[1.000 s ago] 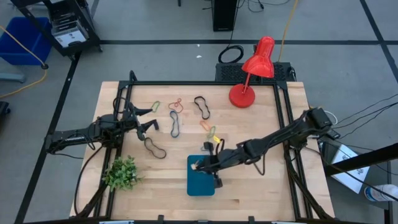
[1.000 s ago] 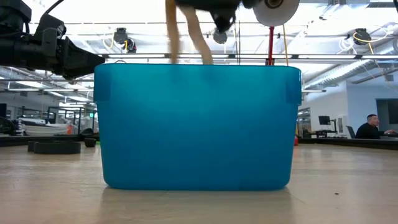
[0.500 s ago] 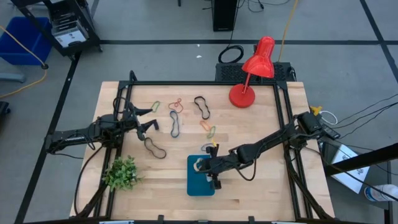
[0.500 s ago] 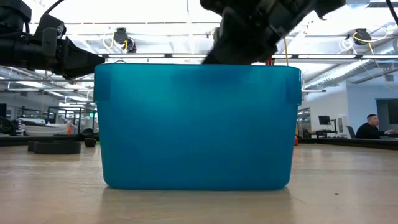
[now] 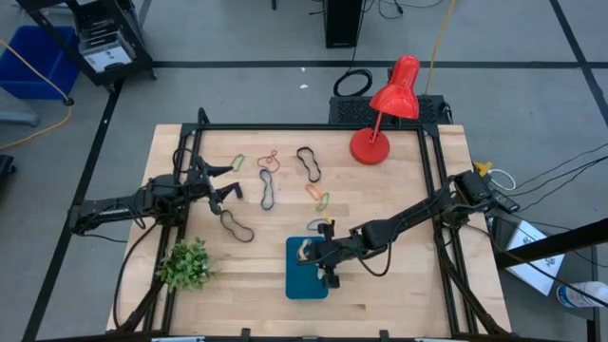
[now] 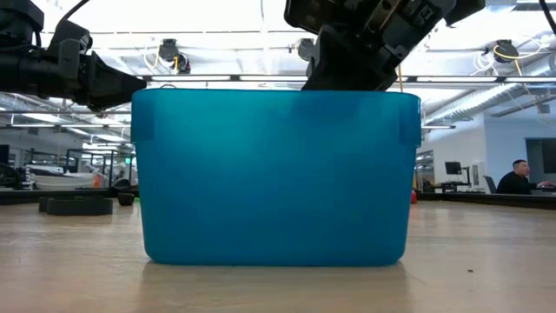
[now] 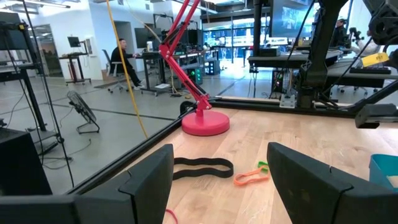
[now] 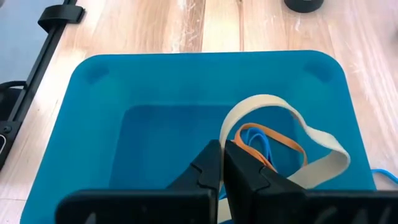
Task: Pick and place rubber bands into bin
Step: Put the brown rubber band into the blue bin, then put the orange rubber band into the blue bin
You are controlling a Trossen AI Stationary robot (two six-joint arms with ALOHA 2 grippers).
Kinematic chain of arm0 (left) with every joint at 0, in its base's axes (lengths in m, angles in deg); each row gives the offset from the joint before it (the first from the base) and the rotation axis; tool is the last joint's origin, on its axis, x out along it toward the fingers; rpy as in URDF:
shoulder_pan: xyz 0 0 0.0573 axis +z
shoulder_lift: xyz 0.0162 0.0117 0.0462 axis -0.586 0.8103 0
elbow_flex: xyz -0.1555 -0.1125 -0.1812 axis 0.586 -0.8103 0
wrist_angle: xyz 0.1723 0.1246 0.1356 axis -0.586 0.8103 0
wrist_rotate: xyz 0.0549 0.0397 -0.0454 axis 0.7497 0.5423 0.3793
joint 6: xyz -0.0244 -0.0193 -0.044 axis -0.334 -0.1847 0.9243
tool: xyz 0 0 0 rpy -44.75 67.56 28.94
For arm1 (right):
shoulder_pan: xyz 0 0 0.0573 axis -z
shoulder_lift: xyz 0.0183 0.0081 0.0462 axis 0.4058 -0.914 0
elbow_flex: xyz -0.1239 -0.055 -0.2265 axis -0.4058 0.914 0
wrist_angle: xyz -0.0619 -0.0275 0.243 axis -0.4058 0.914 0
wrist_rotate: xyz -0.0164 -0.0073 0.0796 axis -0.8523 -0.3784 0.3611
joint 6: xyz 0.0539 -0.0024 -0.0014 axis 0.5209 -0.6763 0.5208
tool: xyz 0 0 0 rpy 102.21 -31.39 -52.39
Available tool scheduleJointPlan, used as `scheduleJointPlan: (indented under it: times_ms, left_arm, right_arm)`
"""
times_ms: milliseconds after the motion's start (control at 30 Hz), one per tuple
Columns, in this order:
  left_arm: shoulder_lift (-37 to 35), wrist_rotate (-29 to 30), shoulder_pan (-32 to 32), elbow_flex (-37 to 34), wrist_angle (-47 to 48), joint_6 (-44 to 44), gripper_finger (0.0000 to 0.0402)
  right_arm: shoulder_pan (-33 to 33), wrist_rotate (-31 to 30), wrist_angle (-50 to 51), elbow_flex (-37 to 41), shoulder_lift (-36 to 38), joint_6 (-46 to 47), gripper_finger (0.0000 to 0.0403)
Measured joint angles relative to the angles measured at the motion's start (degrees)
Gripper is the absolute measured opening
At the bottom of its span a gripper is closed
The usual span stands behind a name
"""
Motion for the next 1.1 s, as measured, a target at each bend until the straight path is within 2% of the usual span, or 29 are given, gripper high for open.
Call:
scheduleJointPlan:
  times_ms: [433, 567, 867, 1100]
  left_arm:
    - [0.0, 0.0, 0.0, 0.0, 0.0, 0.0, 0.0267]
    - [0.0, 0.0, 0.0, 0.0, 0.0, 0.0, 0.0267]
    - [0.0, 0.0, 0.0, 0.0, 0.0, 0.0, 0.0267]
    - [0.0, 0.0, 0.0, 0.0, 0.0, 0.0, 0.0267]
  right_arm:
    - [0.1, 0.8, 0.0, 0.0, 0.0, 0.5, 0.0015]
    - [0.1, 5.8, -0.2, 0.0, 0.0, 0.5, 0.0044]
    - [0.3, 5.9, -0.2, 0.0, 0.0, 0.5, 0.0127]
    - [1.1, 5.9, 1.6, 0.0, 2.5, 0.5, 0.0159]
